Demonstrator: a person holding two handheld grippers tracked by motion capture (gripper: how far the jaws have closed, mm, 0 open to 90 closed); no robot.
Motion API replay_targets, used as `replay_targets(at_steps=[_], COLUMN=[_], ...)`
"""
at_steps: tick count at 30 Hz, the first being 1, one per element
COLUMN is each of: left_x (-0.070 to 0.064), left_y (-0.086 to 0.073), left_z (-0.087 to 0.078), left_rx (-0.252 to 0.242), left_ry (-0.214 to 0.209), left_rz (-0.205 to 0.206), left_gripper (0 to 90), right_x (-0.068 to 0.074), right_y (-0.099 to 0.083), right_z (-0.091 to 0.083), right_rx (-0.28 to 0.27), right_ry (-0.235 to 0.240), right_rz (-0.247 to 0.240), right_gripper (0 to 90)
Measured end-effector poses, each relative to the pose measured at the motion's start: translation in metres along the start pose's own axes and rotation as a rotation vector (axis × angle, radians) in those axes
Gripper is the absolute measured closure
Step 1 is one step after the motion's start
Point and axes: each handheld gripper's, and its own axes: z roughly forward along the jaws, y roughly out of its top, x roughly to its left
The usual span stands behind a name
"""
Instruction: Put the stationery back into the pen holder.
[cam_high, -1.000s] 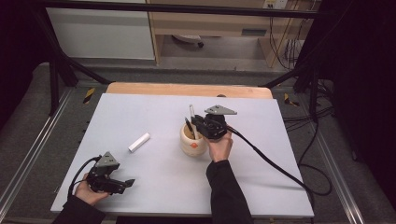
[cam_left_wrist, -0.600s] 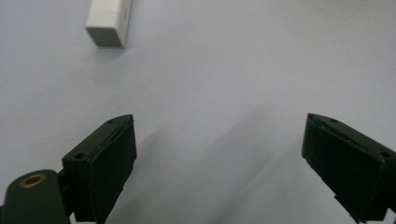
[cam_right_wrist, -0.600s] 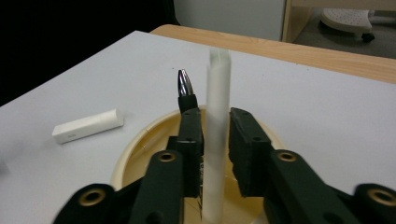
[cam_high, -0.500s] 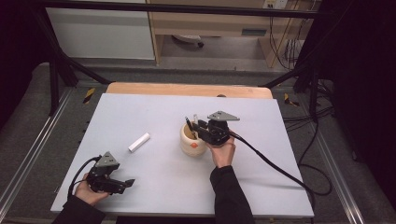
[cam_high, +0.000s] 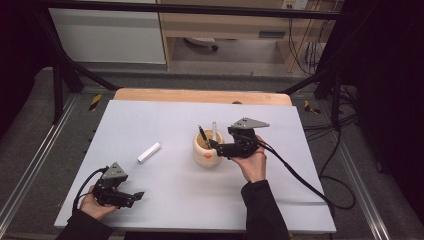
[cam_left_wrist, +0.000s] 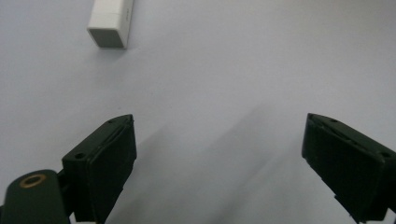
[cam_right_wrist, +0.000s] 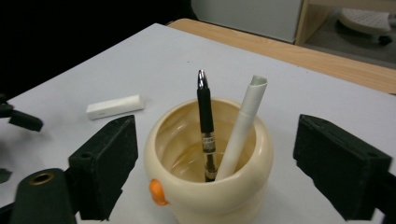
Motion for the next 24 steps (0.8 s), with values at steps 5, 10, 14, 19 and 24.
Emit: replay_targets(at_steps=[5,10,14,19,24], left_x=[0.0,0.0,0.0,-0.001,-0.001], left_y=[0.0,0.0,0.0,0.001,0.002], left_z=[0.0,0.0,0.0,0.0,0.001], left_rx=[0.001,-0.002,-0.003,0.0,0.001], left_ry=[0.001,0.001,0.002,0.001,0.001], left_rz=[-0.001,-0.002,-0.002,0.004,0.003], left_gripper=[10.1,10.1,10.1,10.0,10.0], right_x=[-0.006,-0.013,-0.021,-0.028,-0.034], right_y=[-0.005,-0.015,-0.026,-0.041,-0.056], right_z=[-0.012,-0.021,-0.028,-0.037,-0.041], right_rx=[0.018,0.05,0.085,0.111,0.136], right_ry=[0.033,0.047,0.059,0.055,0.052], right_rz=[0.01,0.011,0.016,0.03,0.024], right_gripper=[7.1,4.4,2.9,0.6,0.5])
